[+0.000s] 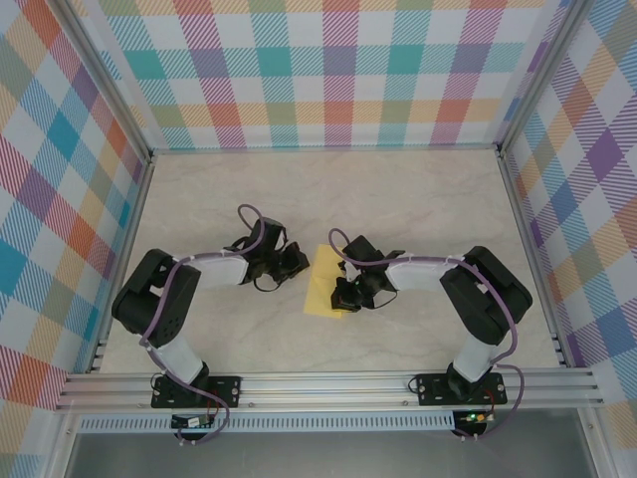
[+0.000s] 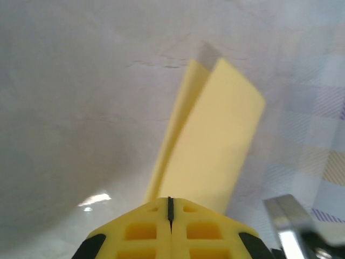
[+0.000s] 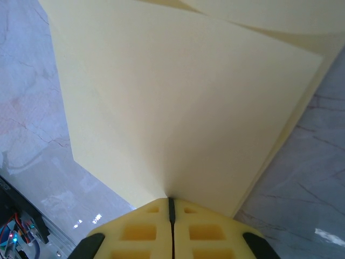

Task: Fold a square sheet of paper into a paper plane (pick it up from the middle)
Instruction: Fold the triangle a second time at the center of the table.

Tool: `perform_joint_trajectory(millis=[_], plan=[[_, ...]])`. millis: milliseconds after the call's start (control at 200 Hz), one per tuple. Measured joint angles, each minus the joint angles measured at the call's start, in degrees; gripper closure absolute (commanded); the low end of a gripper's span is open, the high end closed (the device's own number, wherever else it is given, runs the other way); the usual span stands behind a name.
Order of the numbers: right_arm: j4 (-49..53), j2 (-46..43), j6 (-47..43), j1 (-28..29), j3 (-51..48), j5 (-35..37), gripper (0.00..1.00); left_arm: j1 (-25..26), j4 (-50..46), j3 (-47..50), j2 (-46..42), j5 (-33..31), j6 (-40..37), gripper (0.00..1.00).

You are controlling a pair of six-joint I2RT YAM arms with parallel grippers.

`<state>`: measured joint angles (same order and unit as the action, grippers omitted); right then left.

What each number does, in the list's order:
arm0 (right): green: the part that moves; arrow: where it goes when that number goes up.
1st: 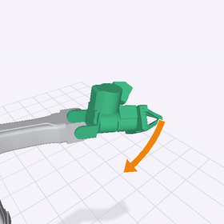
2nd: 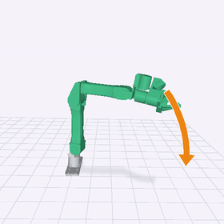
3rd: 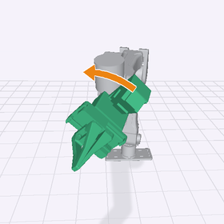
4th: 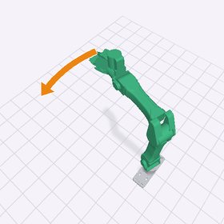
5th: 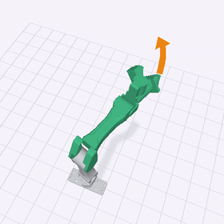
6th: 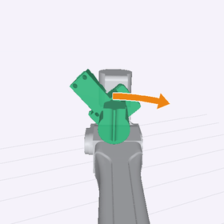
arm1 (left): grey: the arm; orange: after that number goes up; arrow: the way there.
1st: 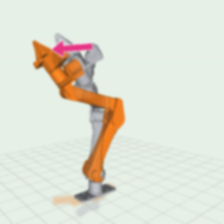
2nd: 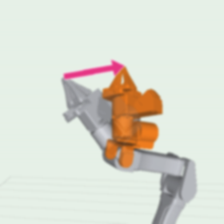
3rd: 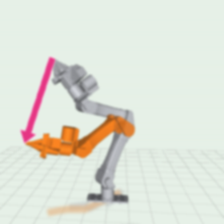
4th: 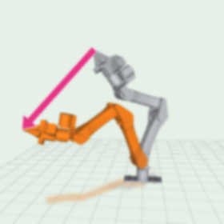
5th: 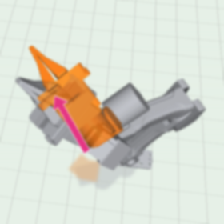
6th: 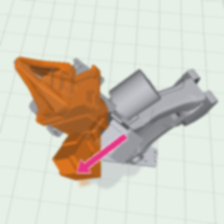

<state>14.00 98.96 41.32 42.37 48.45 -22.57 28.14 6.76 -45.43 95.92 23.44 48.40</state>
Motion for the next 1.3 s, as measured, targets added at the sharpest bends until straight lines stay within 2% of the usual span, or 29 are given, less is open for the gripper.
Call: perform_joint_trajectory(millis=[140,370,710,1075,1300], plan=[[0.2,0.1,0.0,0.0,0.2,0.0,0.93,1.8,1.3,0.2,-3.1,0.7,0.2,0.99],[0.7,0.2,0.0,0.0,0.5,0.0,0.93,6.2,3.5,1.5,-2.3,1.8,0.6,1.0],[1.1,0.2,0.0,0.1,1.0,0.0,0.89,6.2,4.6,2.3,4.0,0.5,0.9,1.0],[0.8,-0.3,0.2,0.1,4.9,-0.4,0.87,6.3,3.3,2.1,4.1,-0.5,-1.0,1.0],[-1.0,3.2,0.3,0.1,6.3,-0.2,0.86,6.3,3.3,2.1,4.1,-0.6,-0.9,1.0]])
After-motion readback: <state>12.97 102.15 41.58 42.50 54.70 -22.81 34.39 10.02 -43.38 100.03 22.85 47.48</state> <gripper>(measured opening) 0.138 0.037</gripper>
